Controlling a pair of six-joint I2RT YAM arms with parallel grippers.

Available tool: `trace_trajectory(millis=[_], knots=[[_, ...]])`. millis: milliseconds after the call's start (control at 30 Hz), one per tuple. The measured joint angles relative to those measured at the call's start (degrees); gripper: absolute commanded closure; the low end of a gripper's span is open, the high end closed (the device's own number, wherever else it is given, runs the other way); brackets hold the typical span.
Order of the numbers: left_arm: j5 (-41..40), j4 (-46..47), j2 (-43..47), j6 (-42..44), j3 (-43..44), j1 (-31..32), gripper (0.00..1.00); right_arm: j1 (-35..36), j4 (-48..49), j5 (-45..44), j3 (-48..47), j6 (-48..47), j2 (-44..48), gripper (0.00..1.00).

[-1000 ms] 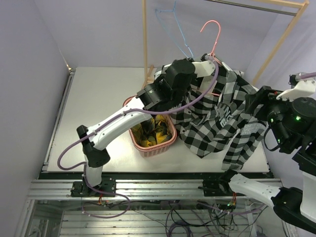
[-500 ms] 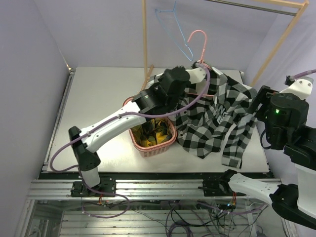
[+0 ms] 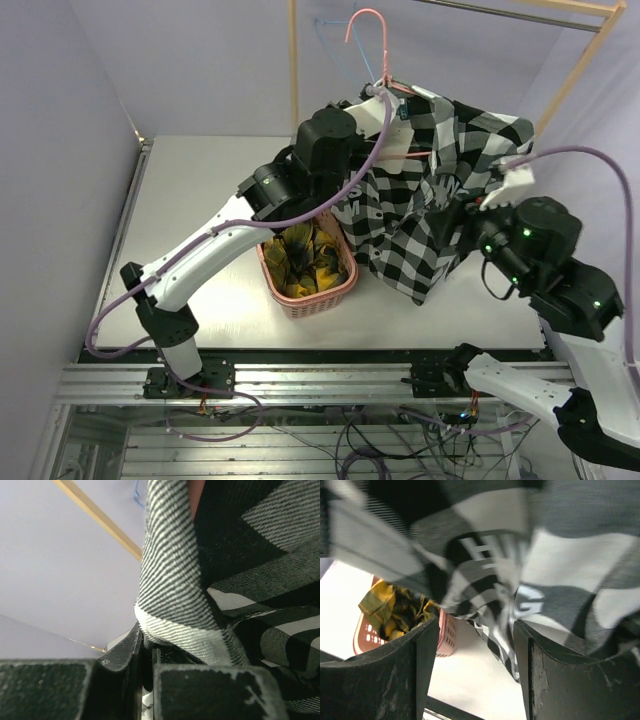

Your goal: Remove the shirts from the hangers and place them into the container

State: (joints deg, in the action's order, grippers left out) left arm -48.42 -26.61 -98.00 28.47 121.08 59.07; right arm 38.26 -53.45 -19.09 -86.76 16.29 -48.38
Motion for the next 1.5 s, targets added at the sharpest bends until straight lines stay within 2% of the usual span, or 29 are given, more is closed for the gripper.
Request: trace_trajectory(millis=[167, 333, 433, 500, 567, 667, 700, 867, 1200, 1500], knots=[[0.5, -2.7, -3.6, -0.8, 2.7, 0.0, 0.93, 0.0, 5.7, 5.0, 5.0, -1.4, -0.5, 0.38], [0.9, -4.3, -4.1, -0.9, 2.8, 0.1, 0.93, 0.0, 10.7, 5.4, 7.4, -2.1, -0.2, 0.38], [1.0, -4.3, -4.0, -1.1, 2.7, 0.2, 0.93, 0.0, 12.9, 4.5, 8.8, -2.2, -0.5, 0.42], [1.0, -4.1, -3.7, -1.1, 2.0, 0.2, 0.93, 0.0, 14.1, 3.5, 9.9, -2.2, -1.2, 0.49], [1.1, -4.1, -3.2, -1.3, 0.9, 0.2, 0.93, 0.0, 15.0, 2.0, 10.8, -2.0, -2.1, 0.61], [1.3, -4.0, -2.4, -1.7, -0.6, 0.2, 0.93, 0.0, 16.7, -0.7, 12.9, -1.6, -2.8, 0.93], [1.3, -4.0, -2.0, -1.8, -1.3, 0.2, 0.93, 0.0, 16.9, -1.3, 13.4, -1.7, -2.8, 1.00], [1.3, -3.0, 0.4, -2.4, -5.9, 0.2, 0.93, 0.0, 16.9, -7.0, 13.9, 0.0, -2.1, 1.00], [0.8, 2.7, 7.6, -6.5, -26.0, -0.9, 0.93, 0.0, 9.4, -21.9, 4.4, 2.9, 2.4, 1.00], [4.7, 9.1, 10.3, -6.8, -33.9, -1.4, 0.93, 0.3, 9.4, -31.2, 1.7, 2.7, 7.2, 1.00]])
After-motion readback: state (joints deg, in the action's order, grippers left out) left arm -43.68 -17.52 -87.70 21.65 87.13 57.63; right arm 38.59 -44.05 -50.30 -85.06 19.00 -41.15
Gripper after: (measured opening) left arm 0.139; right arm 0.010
